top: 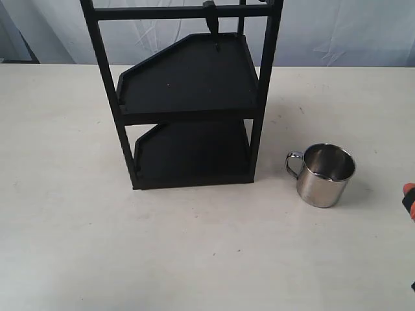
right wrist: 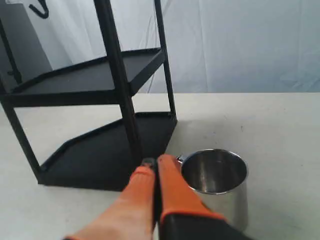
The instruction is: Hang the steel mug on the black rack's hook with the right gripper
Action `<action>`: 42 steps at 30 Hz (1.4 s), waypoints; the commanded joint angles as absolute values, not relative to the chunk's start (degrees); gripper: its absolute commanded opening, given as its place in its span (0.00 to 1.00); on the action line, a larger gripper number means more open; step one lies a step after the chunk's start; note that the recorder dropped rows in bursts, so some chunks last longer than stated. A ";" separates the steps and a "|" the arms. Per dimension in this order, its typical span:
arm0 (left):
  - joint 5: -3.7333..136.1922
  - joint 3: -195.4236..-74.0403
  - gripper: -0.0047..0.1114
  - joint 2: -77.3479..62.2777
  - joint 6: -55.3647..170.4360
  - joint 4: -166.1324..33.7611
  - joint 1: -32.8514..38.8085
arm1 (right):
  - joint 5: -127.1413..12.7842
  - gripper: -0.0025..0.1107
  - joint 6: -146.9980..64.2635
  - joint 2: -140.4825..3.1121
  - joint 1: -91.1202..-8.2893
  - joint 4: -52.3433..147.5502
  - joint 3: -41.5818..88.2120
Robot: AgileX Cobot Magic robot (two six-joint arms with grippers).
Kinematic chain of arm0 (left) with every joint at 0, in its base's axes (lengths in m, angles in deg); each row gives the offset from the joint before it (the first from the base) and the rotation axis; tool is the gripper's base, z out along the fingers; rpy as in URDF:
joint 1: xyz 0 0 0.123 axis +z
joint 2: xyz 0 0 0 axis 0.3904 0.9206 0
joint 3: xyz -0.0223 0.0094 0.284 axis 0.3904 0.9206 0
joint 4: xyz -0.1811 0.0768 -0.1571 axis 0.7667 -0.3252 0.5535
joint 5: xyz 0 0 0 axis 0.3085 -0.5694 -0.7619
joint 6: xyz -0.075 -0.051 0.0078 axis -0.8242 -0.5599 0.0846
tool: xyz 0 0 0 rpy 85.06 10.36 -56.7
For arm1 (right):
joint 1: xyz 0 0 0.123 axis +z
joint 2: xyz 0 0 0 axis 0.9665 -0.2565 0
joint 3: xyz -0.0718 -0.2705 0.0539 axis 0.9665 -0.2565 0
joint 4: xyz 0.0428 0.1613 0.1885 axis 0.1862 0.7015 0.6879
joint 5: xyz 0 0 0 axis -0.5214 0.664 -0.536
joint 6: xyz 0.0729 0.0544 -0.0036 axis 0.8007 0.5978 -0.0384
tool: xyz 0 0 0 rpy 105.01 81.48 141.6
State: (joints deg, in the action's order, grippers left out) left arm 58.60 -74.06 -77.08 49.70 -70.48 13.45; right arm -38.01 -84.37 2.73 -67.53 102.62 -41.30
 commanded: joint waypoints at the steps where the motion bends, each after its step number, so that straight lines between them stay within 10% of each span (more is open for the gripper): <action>1: 58.91 -74.04 0.05 -77.35 49.56 -70.29 13.18 | -44.32 0.02 -78.81 3.11 -67.83 120.05 -41.58; 26: 58.91 -74.04 0.05 -77.35 49.56 -70.29 13.18 | -55.27 0.02 -99.70 0.69 -67.83 142.92 -31.42; 42: 58.91 -74.04 0.05 -77.35 49.56 -70.29 13.18 | -51.39 0.02 -90.08 -72.65 -67.71 100.18 -1.30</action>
State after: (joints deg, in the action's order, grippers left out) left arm 58.60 -74.06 -77.08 49.70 -70.48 13.45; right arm -49.62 -95.74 -66.51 -67.53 110.57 -4.75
